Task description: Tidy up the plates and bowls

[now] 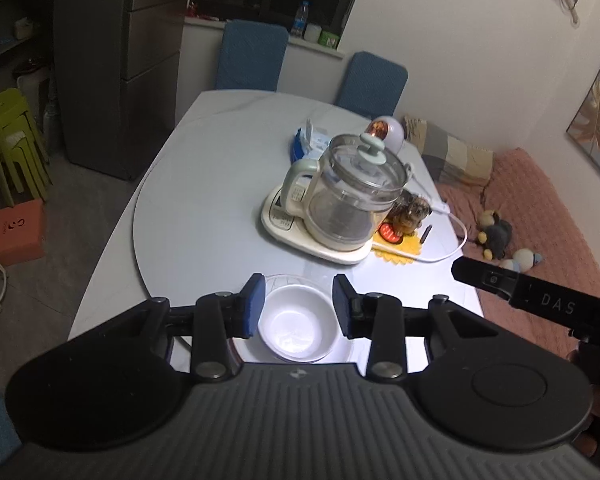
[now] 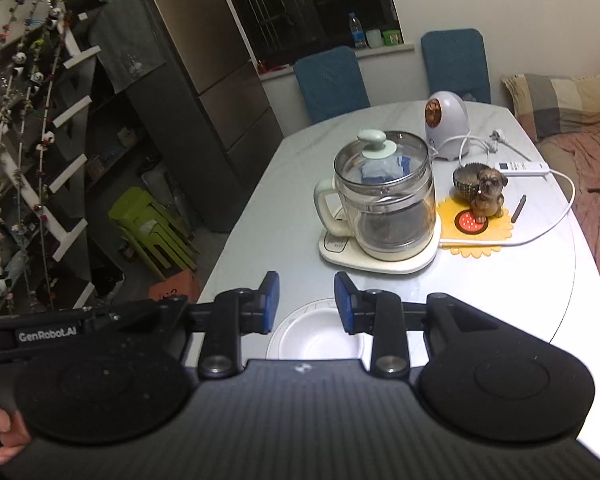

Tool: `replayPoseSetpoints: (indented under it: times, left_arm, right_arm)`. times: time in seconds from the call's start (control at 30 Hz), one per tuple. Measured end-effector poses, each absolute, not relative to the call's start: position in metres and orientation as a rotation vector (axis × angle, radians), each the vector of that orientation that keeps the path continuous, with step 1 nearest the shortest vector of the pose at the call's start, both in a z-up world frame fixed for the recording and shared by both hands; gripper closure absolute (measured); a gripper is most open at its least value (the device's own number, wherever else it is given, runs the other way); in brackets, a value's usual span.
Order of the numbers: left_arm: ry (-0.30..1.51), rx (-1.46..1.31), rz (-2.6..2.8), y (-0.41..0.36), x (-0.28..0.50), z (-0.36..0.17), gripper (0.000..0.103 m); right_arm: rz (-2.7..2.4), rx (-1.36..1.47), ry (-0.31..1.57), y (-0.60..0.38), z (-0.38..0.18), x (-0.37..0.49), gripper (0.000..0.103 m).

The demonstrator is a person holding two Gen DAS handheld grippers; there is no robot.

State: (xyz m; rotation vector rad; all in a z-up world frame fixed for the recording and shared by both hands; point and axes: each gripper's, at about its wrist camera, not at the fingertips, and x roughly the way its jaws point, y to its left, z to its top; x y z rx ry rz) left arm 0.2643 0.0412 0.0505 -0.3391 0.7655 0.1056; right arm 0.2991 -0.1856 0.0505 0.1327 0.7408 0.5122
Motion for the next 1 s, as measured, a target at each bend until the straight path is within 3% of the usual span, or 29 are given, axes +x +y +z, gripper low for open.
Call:
replayPoseSetpoints:
  times: [0.3, 0.37, 0.43, 0.5, 0.73, 0.93, 1.0]
  left_arm:
    - [0.779, -0.378, 0.213, 0.009, 0.22, 0.043, 0.058]
    - [0.777, -0.374, 0.21, 0.003, 0.209, 0.043, 0.053]
    - [0.769, -0.358, 0.213, -0.002, 0.198, 0.044, 0.041]
    - [0.765, -0.346, 0.211, -0.005, 0.187, 0.045, 0.041]
    - [0.753, -0.32, 0.189, 0.001, 0.144, 0.051, 0.021]
    - [0.764, -0.296, 0.15, 0.002, 0.111, 0.046, 0.018]
    - [0.773, -0.277, 0.147, 0.002, 0.105, 0.043, 0.016]
  right_arm:
    - [0.557, 0.099, 0.718, -0.218, 0.042, 0.268, 0.069]
    - [0.563, 0.096, 0.726, -0.223, 0.04, 0.26, 0.069]
    - [0.56, 0.085, 0.722, -0.226, 0.04, 0.247, 0.069]
    - [0.554, 0.088, 0.717, -0.228, 0.039, 0.235, 0.069]
    - [0.481, 0.095, 0.682, -0.232, 0.042, 0.192, 0.068]
    - [0.437, 0.095, 0.686, -0.234, 0.038, 0.162, 0.066]
    - [0.426, 0.082, 0.685, -0.234, 0.036, 0.153, 0.052]
